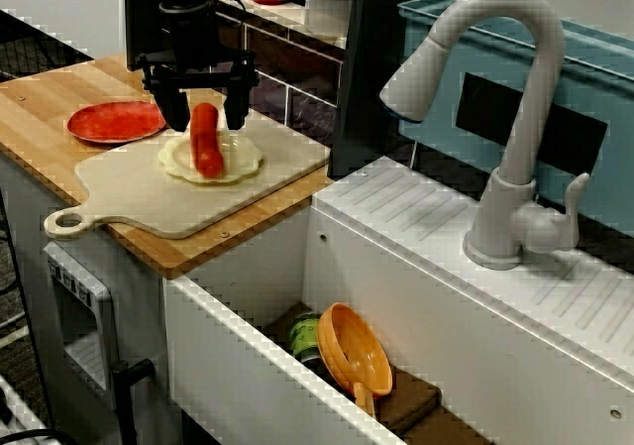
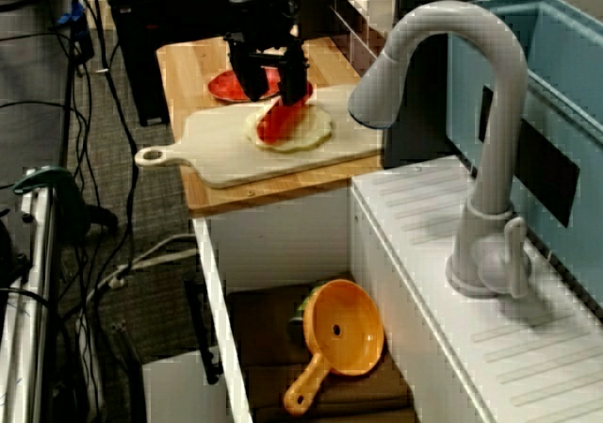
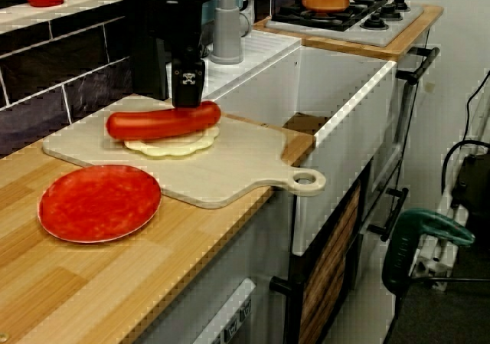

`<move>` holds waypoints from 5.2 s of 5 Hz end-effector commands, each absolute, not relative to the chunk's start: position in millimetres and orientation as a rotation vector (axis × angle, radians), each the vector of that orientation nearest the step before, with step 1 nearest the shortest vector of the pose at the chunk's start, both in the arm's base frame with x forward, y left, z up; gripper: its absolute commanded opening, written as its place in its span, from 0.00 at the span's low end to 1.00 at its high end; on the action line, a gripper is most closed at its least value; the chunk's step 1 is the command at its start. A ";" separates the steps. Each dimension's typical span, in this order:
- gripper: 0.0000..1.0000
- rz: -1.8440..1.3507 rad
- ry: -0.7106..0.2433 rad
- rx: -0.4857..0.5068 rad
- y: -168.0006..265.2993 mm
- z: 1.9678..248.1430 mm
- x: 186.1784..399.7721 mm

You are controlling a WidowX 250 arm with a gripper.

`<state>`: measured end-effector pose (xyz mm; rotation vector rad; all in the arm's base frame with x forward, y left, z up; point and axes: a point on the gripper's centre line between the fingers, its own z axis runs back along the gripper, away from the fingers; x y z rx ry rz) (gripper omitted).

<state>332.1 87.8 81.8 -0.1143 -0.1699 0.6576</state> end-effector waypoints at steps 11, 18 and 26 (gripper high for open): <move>0.00 0.769 -0.173 -0.079 128.0 93.0 337.2; 0.00 0.895 -0.232 -0.097 218.8 100.7 328.1; 0.00 0.866 -0.256 -0.037 218.2 63.3 314.1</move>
